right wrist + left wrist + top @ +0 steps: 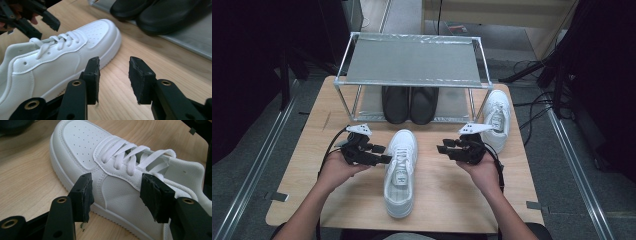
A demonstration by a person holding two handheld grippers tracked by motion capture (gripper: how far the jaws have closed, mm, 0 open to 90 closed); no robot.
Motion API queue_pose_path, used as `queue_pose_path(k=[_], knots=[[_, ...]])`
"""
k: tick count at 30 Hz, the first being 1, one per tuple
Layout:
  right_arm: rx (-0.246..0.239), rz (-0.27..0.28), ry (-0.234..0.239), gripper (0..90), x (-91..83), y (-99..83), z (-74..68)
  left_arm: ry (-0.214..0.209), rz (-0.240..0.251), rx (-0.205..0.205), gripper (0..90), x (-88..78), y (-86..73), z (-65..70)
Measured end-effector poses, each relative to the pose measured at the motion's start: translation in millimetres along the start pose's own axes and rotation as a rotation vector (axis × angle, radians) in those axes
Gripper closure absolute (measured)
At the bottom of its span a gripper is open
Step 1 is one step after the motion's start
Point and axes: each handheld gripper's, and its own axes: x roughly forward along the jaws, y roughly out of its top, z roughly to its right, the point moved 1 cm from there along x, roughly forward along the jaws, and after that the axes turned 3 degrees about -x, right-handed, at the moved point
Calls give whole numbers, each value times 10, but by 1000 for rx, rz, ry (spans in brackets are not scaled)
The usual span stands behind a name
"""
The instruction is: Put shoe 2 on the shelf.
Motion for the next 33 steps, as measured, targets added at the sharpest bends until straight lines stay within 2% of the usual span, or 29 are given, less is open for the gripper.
queue_pose_path(k=[9, 14, 18, 19, 21, 23, 24, 33], knots=[[45, 20, -64, 621, -184, -26, 218, 22, 15, 7, 423, -52, 9, -18], [79, 24, -121, 621, -297, -59, 370, 22, 18, 9, 424, -58, 25, -42], [88, 30, -169, 622, -416, -73, 491, 19, 12, 12, 424, -40, 32, -42], [88, 30, -169, 622, -416, -73, 491, 19, 12, 12, 424, -40, 32, -42], [106, 35, -200, 622, -508, -93, 597, 17, 11, 15, 424, -32, 35, -42], [118, 36, -208, 622, -537, -100, 631, 17, 10, 16, 425, -30, 36, -39], [130, 35, -223, 622, -580, -118, 702, 16, 10, 17, 425, -31, 36, -37], [149, 30, -290, 623, -715, -116, 906, 18, 11, 20, 426, -32, 34, -36]])
